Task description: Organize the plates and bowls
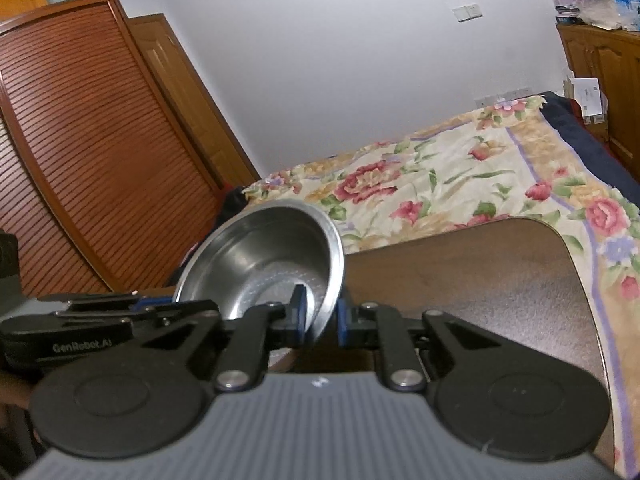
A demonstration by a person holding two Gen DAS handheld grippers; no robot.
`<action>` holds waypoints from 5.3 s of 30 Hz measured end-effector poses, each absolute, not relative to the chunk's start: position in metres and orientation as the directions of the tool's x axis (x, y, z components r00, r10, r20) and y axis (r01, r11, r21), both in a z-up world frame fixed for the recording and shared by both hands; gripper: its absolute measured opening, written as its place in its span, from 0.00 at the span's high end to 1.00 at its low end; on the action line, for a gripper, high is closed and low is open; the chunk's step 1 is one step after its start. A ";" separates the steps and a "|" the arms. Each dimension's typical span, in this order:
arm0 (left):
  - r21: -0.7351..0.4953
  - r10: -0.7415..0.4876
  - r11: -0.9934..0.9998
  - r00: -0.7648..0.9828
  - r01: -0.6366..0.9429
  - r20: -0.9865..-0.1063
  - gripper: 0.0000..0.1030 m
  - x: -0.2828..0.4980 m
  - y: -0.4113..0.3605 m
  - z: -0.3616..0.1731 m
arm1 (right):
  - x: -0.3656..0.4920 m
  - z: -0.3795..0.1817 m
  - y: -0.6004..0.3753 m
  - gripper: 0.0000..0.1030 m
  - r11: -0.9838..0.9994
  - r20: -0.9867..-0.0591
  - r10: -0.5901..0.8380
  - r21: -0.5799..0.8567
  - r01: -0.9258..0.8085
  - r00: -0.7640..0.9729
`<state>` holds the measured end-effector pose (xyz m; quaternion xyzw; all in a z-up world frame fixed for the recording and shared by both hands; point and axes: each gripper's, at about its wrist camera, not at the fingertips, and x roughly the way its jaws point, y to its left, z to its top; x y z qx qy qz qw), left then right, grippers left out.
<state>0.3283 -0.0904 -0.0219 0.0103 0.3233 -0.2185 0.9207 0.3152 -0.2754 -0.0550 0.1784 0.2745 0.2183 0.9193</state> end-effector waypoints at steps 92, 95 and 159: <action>-0.091 -0.430 0.871 0.661 0.483 -0.615 0.79 0.139 -0.064 -0.040 | 0.149 -0.057 -0.236 0.82 0.937 -0.499 0.345 0.130 -0.325 0.795; -0.086 -0.428 0.872 0.665 0.483 -0.612 0.79 0.138 -0.064 -0.040 | 0.150 -0.058 -0.234 0.82 0.940 -0.497 0.334 0.109 -0.324 0.801; -0.056 -0.343 0.919 0.722 0.390 -0.601 0.60 0.130 -0.067 -0.053 | 0.143 -0.088 -0.241 0.38 0.942 -0.428 0.309 0.260 -0.212 0.850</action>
